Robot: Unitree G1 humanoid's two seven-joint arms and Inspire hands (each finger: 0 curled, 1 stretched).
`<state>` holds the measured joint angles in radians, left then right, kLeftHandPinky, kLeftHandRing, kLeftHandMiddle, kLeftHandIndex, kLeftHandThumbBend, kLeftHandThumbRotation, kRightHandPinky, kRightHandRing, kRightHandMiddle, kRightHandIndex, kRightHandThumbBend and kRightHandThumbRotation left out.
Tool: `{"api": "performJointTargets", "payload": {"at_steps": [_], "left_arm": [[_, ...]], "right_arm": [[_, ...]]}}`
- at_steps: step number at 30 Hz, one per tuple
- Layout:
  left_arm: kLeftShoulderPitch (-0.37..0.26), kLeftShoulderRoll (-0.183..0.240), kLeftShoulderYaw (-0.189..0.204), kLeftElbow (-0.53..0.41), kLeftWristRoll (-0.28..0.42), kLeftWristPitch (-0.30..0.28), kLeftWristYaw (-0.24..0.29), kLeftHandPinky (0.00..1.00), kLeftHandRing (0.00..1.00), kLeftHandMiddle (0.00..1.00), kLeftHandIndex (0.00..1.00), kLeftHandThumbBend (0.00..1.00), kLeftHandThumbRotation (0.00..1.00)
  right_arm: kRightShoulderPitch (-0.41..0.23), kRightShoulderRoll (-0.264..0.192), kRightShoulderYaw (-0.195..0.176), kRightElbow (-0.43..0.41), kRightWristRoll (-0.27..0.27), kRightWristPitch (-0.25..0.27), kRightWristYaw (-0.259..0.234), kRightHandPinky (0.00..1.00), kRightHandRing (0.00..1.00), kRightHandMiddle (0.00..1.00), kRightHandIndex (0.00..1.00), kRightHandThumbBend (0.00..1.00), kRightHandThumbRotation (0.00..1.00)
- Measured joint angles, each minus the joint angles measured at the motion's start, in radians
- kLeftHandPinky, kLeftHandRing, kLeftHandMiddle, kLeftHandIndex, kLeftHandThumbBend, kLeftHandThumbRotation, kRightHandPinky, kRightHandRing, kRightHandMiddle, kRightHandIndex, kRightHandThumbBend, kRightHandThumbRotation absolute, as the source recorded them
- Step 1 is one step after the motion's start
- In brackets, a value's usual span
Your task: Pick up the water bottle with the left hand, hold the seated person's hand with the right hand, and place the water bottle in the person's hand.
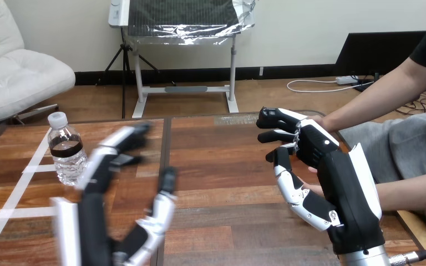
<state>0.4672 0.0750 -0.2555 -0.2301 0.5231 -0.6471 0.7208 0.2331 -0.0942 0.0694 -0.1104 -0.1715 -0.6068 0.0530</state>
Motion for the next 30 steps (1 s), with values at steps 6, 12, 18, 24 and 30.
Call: {"api": "performJointTargets", "payload": {"at_steps": [6, 12, 18, 24, 30], "left_arm": [[0.006, -0.001, 0.047, -0.04, 0.037, 0.058, 0.067, 0.74, 0.8, 0.8, 0.76, 0.47, 0.03], [0.01, -0.001, 0.08, -0.075, 0.036, 0.112, 0.109, 0.77, 0.84, 0.85, 0.81, 0.52, 0.04], [0.012, 0.001, 0.112, -0.097, 0.024, 0.164, 0.114, 0.81, 0.87, 0.88, 0.85, 0.55, 0.06], [0.009, 0.005, 0.146, -0.092, -0.008, 0.195, 0.101, 0.82, 0.87, 0.89, 0.86, 0.58, 0.03], [-0.011, 0.007, 0.182, -0.065, -0.045, 0.21, 0.088, 0.83, 0.88, 0.89, 0.87, 0.6, 0.03]], "right_arm": [[0.0, 0.0, 0.0, 0.0, 0.002, 0.0, 0.0, 0.52, 0.68, 0.75, 0.76, 0.07, 0.0], [0.0, 0.0, 0.0, 0.0, 0.002, 0.0, 0.0, 0.51, 0.67, 0.74, 0.76, 0.07, 0.0], [0.0, 0.0, 0.0, 0.0, 0.001, 0.0, 0.0, 0.51, 0.67, 0.74, 0.76, 0.07, 0.0], [-0.003, 0.0, 0.0, 0.0, 0.001, 0.0, 0.0, 0.51, 0.67, 0.74, 0.76, 0.07, 0.0], [-0.009, -0.001, 0.0, 0.0, 0.001, 0.0, 0.0, 0.51, 0.66, 0.74, 0.76, 0.07, 0.0]]}}
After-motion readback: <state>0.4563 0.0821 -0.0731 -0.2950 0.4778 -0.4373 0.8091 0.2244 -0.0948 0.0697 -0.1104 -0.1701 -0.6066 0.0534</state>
